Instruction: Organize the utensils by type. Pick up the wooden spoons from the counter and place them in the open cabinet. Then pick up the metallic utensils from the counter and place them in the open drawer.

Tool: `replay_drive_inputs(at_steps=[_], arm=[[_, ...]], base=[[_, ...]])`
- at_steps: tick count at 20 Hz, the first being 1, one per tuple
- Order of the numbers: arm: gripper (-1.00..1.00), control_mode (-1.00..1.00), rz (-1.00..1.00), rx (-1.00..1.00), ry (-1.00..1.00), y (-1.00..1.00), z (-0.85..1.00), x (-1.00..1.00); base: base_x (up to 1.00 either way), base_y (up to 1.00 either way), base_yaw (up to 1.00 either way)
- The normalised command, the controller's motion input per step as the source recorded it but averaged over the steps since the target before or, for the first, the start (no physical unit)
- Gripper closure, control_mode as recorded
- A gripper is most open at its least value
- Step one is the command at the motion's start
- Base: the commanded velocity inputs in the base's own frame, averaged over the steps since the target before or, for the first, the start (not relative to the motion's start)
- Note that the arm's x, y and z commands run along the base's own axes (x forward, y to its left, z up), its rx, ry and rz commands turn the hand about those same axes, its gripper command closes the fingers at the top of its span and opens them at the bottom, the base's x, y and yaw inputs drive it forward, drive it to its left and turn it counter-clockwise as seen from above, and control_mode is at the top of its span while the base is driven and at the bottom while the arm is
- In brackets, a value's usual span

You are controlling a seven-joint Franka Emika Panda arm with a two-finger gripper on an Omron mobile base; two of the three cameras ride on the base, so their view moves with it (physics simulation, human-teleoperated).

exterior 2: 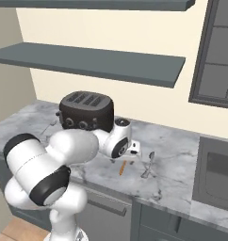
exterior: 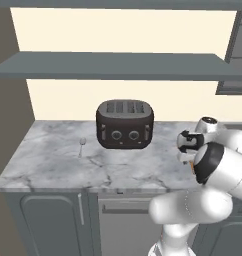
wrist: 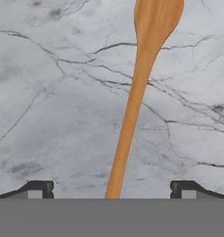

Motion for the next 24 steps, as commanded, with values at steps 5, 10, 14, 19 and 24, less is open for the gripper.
replay_drive_inputs(at_steps=[5, 10, 14, 19, 24], arm=[[-1.00, -1.00, 0.00, 0.00, 0.02, -0.13, -0.25, 0.34], [-1.00, -1.00, 0.00, 0.00, 0.01, -0.12, -0.22, 0.36], [-1.00, -1.00, 0.00, 0.00, 0.00, -0.08, -0.19, 0.35], [1.00, -1.00, 0.02, 0.00, 0.00, -0.03, -0.33, 0.15], [1.00, -1.00, 0.07, 0.00, 0.02, -0.10, -0.27, 0.00]], base=[[0.00, 0.00, 0.00], [0.00, 0.00, 0.00], [0.00, 0.00, 0.00], [0.00, 0.00, 0.00], [0.00, 0.00, 0.00]])
